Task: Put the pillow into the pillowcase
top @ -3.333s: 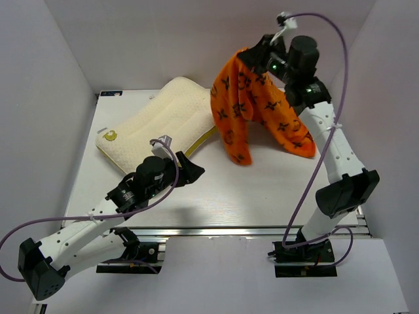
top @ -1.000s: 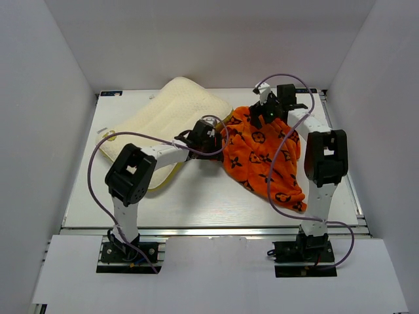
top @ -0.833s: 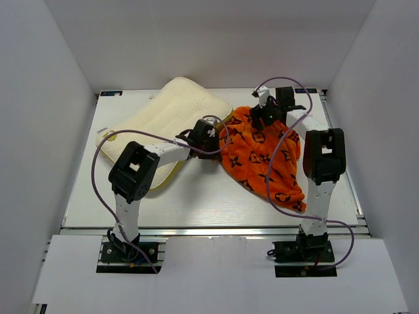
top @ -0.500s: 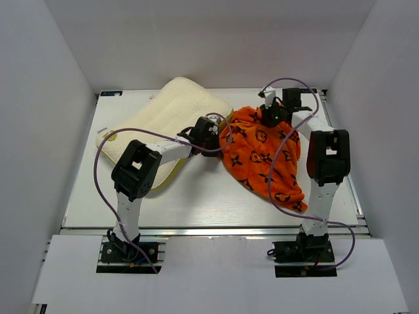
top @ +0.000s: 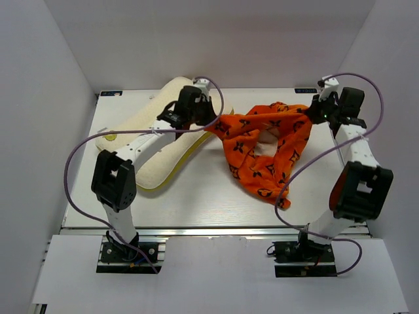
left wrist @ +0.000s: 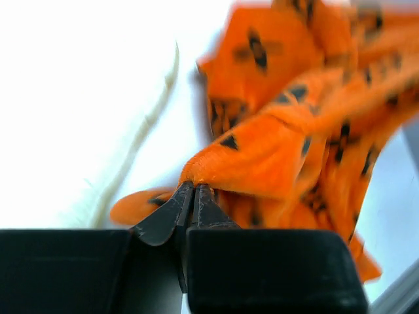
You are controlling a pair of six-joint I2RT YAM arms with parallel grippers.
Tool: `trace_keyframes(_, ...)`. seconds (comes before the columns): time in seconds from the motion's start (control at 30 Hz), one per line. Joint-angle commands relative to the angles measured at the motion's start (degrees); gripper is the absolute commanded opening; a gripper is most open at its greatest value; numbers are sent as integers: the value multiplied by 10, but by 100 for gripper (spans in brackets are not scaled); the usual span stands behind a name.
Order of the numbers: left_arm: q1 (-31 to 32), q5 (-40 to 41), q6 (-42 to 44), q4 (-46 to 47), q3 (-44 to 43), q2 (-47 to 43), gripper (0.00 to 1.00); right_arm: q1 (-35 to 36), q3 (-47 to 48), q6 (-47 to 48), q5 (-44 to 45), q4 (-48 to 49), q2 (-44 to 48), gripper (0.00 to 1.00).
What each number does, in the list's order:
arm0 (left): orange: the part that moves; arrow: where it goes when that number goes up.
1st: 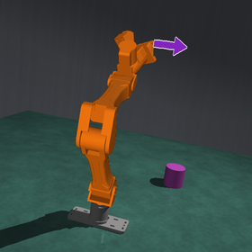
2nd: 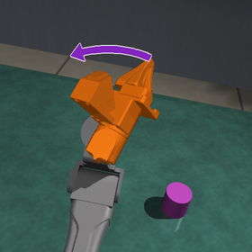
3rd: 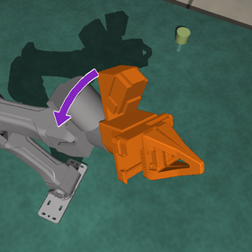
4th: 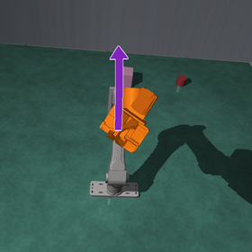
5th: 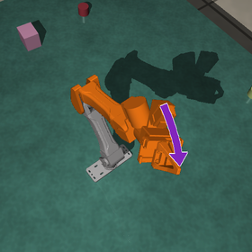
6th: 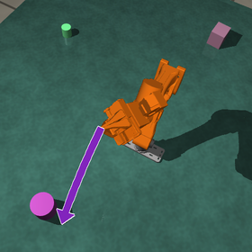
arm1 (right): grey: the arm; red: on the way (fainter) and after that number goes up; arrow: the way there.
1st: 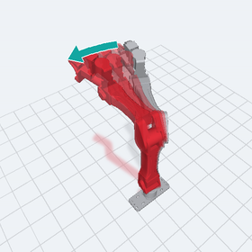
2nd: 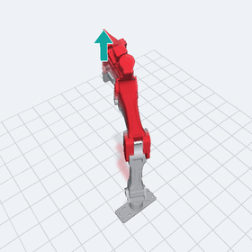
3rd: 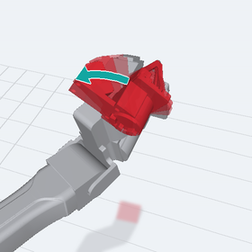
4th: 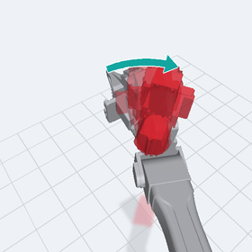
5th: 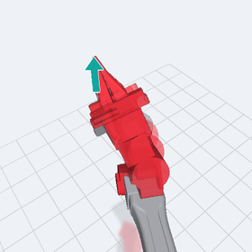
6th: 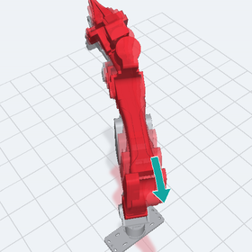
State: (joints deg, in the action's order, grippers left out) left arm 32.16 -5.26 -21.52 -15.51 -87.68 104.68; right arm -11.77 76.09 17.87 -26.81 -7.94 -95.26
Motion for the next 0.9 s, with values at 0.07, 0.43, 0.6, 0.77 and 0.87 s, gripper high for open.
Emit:
trace_keyframes(0.07, -41, 13, 15, -28, -146, 41, 4, -17, -112, -33, -11, 35, 127, 8)
trace_keyframes(0.43, -54, -24, -8, -96, -449, 263, 4, -17, -203, -80, 26, 71, 219, 9)
trace_keyframes(0.6, -68, -13, -25, -95, -381, 233, 15, -12, -127, -107, 33, 68, 128, 29)
trace_keyframes(0.77, -72, 11, 0, -88, -289, 141, 51, -9, -51, -82, 24, 64, 103, 55)
trace_keyframes(0.87, -72, 6, 10, -76, -197, 52, 54, -9, -32, -69, 8, 59, 116, 57)
